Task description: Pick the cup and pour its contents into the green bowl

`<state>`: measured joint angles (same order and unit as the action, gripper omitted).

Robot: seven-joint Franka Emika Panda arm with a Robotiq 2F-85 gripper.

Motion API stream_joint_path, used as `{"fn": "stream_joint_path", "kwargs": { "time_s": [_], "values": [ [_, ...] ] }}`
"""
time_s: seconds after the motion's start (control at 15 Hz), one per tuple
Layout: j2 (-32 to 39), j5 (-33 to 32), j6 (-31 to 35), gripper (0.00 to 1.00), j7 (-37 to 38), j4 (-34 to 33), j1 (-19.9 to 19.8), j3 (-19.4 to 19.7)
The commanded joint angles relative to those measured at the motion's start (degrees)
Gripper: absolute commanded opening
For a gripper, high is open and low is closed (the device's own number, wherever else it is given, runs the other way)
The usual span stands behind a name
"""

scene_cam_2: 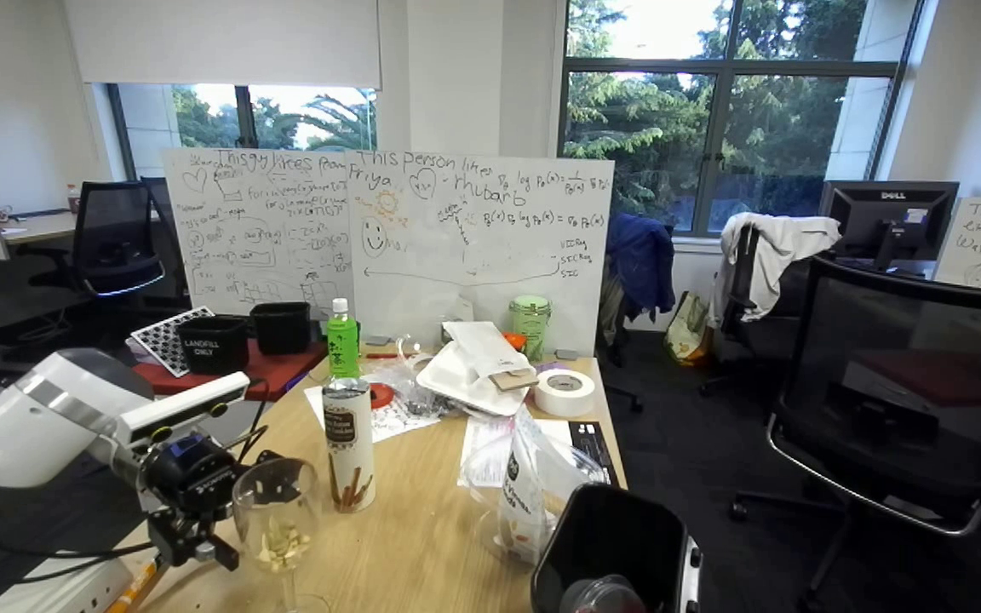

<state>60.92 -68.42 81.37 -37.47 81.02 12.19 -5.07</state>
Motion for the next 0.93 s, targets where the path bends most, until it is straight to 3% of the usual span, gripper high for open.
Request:
{"fn": "stream_joint_path", "kwargs": {
  "time_s": [0.0,0.27,0.6,0.87],
  "values": [
    [1.2,1.4,-1.2,0.78,-0.9,-2.6,-0.6,-0.6],
    [1.3,1.9,-1.2,0.60,-0.6,-2.8,-0.8,-0.6],
    [1.4,2.5,-1.2,0.60,-0.5,-3.3,-1.2,-0.7],
    [0.4,7.4,-0.1,0.60,0.4,-4.4,-3.0,-2.0]
  ]
}}
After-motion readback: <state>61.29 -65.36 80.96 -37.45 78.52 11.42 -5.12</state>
